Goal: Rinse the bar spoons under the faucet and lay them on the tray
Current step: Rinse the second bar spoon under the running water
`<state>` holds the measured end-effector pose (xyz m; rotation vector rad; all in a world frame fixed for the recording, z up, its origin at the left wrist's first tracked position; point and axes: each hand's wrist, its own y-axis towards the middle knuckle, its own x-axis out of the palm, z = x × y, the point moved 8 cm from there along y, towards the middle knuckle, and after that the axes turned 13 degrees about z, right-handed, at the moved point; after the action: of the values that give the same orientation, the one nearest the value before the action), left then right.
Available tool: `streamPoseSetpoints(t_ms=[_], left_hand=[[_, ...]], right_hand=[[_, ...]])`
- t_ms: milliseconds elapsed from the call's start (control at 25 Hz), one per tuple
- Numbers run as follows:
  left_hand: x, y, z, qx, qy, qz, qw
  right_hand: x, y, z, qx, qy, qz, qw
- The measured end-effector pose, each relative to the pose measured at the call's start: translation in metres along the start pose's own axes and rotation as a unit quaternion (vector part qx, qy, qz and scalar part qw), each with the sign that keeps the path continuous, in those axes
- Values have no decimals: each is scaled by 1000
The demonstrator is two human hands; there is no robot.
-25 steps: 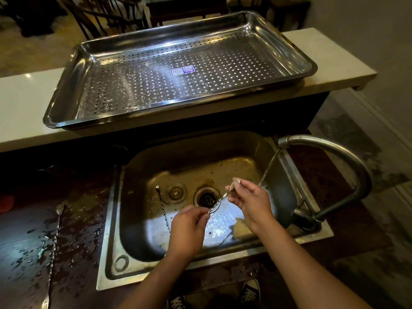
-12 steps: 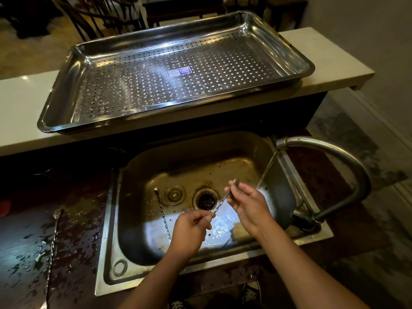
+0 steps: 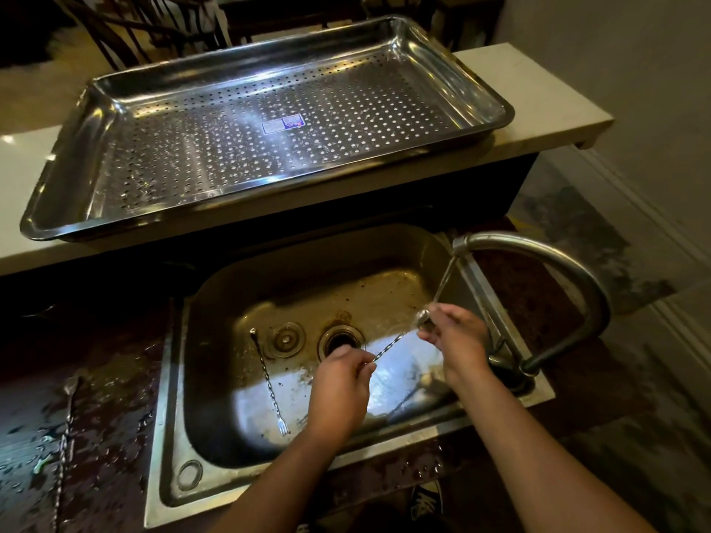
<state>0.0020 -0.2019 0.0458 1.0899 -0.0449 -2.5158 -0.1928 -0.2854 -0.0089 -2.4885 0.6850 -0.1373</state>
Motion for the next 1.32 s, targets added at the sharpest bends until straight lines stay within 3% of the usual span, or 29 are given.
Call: streamPoseSetpoints(t_ms=[160,320,480,680,840,960,1120,1320], left_hand=[[22,4,-11,-149,-111,-78,980],[36,3,-4,-201,-172,-137,955],[45,5,-4,-255,-216,-132,933],[49,9,-4,-257,-230,-151,927],[55,8,1,-279,-254,-181,908],[57,12,5,-259,-257,-196,910],[54,17,8,-190,-257,-171,932],[55,23,-1,-224,-241,-152,932]], right_hand=[[11,-10,5,49,72,-106,991],[9,0,-5,76,127,-97,984],[22,-17,8,66,46,-166,983],[18,-11,-10,87,131,-157,975],[17,-15,-11,74,113,-201,970],[16,-11,-16,84,135,-186,970],[11,1,-26,13,32,-100,994],[23,-13,-23,10,7,-136,991]])
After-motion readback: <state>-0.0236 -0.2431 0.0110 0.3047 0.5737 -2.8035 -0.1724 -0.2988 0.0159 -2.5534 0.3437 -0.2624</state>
